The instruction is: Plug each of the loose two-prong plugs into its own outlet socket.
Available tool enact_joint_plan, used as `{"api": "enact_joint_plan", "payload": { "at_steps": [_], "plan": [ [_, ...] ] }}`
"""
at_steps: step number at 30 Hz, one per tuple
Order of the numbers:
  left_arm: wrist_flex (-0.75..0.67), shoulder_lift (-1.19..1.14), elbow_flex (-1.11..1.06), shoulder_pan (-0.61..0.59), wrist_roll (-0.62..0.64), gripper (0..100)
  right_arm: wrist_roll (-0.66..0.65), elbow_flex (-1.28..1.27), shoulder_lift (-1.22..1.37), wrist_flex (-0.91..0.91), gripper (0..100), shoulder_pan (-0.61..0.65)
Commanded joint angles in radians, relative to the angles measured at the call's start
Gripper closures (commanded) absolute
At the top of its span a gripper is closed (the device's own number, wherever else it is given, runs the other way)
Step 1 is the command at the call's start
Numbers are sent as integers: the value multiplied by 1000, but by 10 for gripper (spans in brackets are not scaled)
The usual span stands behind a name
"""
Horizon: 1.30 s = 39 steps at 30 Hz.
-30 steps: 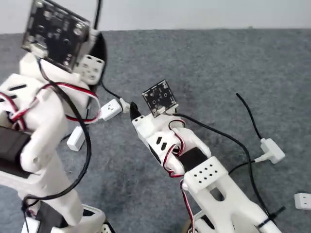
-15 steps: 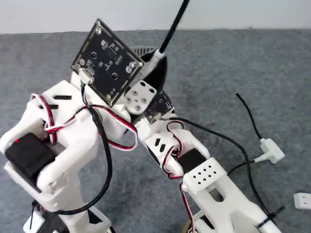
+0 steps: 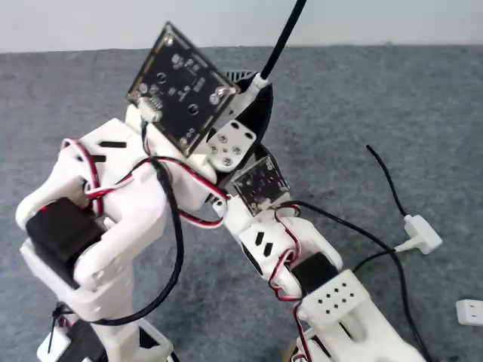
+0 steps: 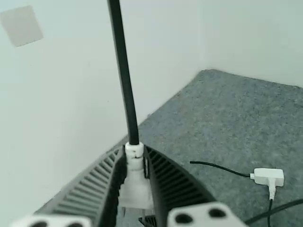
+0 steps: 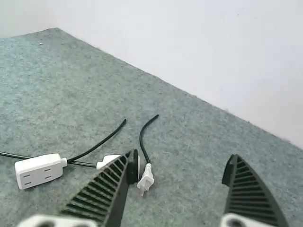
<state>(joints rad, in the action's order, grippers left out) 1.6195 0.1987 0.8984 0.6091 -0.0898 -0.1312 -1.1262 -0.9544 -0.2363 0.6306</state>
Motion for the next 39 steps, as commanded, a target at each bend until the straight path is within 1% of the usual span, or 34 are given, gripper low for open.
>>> {"api": "enact_joint_plan", "payload": {
  "at_steps": [1, 5, 10, 12, 17, 19, 27, 30, 33, 36, 39],
  "plan": [
    [-55, 28, 12, -2, 11, 989, -18, -12, -93, 13, 706, -16],
    [-54, 31, 18, -3, 6, 989, -20, -77, -234, 13, 706, -18],
    [-57, 31, 18, -3, 3, 989, -9, -155, -467, 31, 706, -93],
    [-58, 31, 18, -3, 3, 989, -8, -184, -559, 70, 707, -117],
    [-66, 31, 19, -3, 2, 988, 114, -276, -779, 193, 707, -154],
    [-72, 31, 19, -3, 2, 988, 117, -288, -855, 208, 707, -154],
    [-84, 20, 10, 5, 8, 988, 124, -229, -855, 208, 707, -148],
    [-117, 20, 13, 6, 9, 988, 120, -229, -860, 208, 707, -108],
    [-120, 20, 8, 9, 11, 988, 118, -227, -860, 208, 707, -59],
    [-123, 18, 8, 48, 11, 988, 118, -230, -860, 208, 707, -47],
    [-123, 11, -7, 61, 21, 988, 117, -230, -862, 208, 707, -50]
  ]
}}
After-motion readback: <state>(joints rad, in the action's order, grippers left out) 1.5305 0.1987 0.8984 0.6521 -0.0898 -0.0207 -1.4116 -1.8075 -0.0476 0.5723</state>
